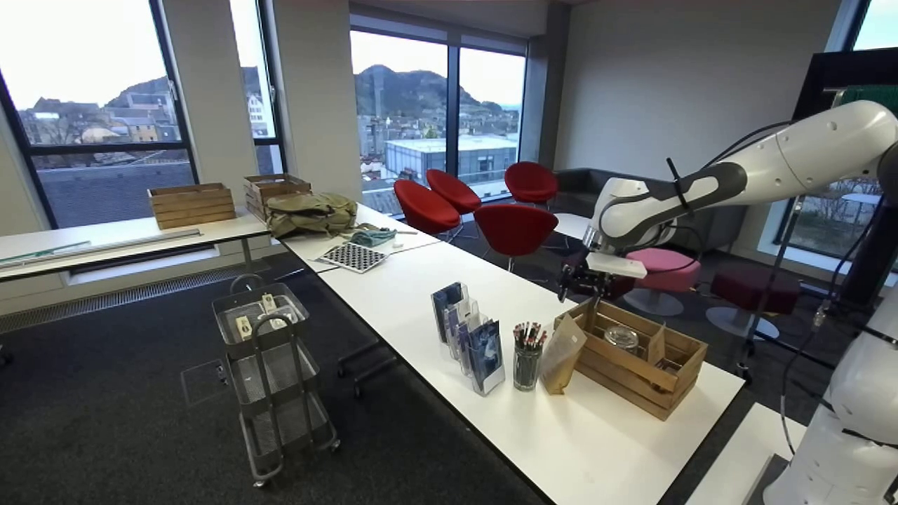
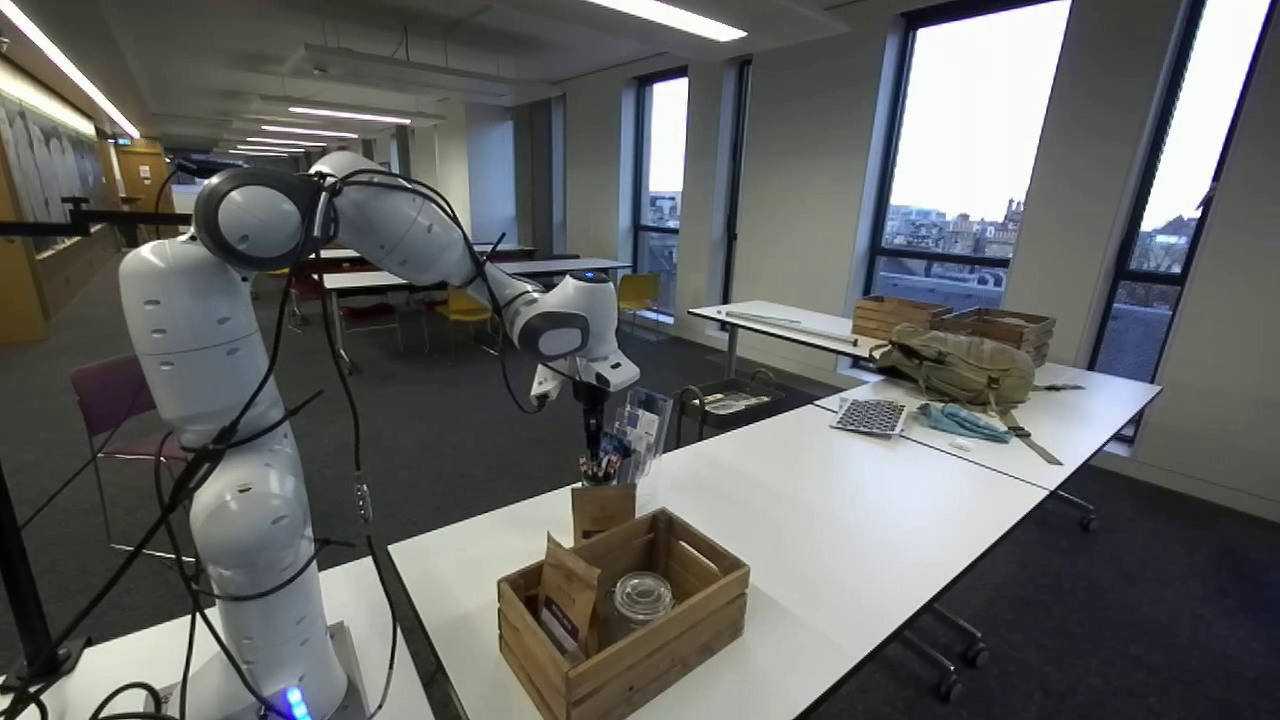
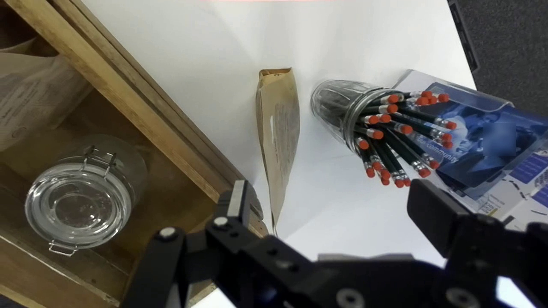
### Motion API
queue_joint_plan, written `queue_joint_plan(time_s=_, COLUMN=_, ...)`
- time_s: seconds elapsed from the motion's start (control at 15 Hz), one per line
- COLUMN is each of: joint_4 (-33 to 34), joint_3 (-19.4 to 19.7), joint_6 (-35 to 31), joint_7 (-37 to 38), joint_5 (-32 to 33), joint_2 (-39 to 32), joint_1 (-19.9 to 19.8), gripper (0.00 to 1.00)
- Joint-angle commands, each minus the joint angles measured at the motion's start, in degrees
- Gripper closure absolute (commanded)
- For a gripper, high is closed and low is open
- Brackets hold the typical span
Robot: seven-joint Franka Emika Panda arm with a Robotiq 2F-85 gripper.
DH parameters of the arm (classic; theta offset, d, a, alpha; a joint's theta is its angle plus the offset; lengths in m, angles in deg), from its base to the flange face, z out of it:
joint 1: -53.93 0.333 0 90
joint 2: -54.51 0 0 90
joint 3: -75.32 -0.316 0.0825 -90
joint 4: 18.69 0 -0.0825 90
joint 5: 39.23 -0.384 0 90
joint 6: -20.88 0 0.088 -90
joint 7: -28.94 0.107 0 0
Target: Put the brown paper bag in the box
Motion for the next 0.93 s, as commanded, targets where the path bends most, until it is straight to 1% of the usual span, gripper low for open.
queue_joint_plan(time_s=0.0, joint_4=0.2, joint_3=0.8, joint_6=-1.9, joint_7=-0.1, joint_5=-0.5, joint_2=-1.6, joint_1=-0.1, gripper=0.0)
queue_joint_plan(time_s=0.13, joint_4=0.1, joint_3=1.3, joint_6=-2.2, joint_7=-3.2, joint_5=-4.3, joint_2=-2.0, joint_1=0.4, gripper=0.0)
queue_joint_plan(time_s=0.33, joint_4=0.1, joint_3=1.8, joint_6=-3.1, joint_7=-10.4, joint_5=-11.5, joint_2=-2.2, joint_1=0.8, gripper=0.0)
queue_joint_plan(time_s=0.47, joint_4=0.2, joint_3=2.0, joint_6=-3.4, joint_7=-14.5, joint_5=-14.0, joint_2=-2.7, joint_1=0.6, gripper=0.0)
queue_joint_plan(time_s=0.67, joint_4=0.1, joint_3=2.4, joint_6=-3.4, joint_7=-18.2, joint_5=-14.7, joint_2=-3.8, joint_1=0.2, gripper=0.0)
queue_joint_plan(time_s=0.87, joint_4=-0.1, joint_3=3.2, joint_6=-3.3, joint_7=-19.4, joint_5=-12.9, joint_2=-5.1, joint_1=-0.3, gripper=0.0)
